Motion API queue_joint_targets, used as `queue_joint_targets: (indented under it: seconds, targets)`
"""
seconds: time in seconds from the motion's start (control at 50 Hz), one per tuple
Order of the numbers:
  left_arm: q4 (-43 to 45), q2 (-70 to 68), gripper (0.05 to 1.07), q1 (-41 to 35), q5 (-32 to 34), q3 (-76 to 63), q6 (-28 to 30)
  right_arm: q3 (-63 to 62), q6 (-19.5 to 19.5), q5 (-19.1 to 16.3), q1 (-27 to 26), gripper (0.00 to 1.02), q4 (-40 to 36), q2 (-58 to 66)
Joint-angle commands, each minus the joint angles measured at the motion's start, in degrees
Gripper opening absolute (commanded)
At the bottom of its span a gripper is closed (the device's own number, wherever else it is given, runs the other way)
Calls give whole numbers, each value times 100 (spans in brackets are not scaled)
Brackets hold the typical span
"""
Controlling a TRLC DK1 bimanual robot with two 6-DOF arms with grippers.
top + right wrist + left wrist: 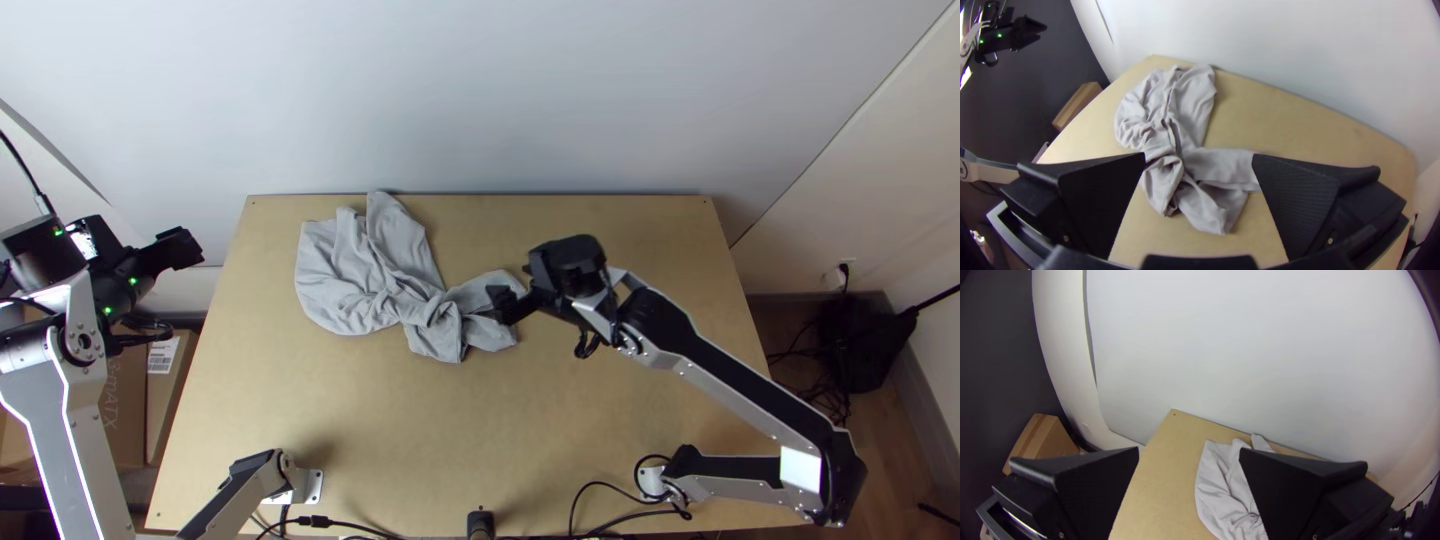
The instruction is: Fold the t-shirt
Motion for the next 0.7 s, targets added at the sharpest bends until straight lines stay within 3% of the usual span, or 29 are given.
queue_joint_targets:
  seconds: [0.0,0.2,0.3,0.44,0.58,0.68]
  targets:
    - [-24,85,102,80,-14,-41,-123,-267,508,-246,143,98,-14,252]
    - [64,120,102,203,-67,-226,-167,-469,1405,-1195,310,98,-23,709]
    - [55,94,102,247,-67,-331,-194,-451,1580,-1512,363,98,-5,946]
    - [64,-11,102,265,-67,-507,-220,-399,1633,-1565,389,98,100,1236]
    - [125,-117,102,265,-76,-665,-238,-381,1668,-1565,372,91,416,1579]
    - [169,-161,102,265,-76,-692,-281,-302,1703,-1565,380,76,434,1851]
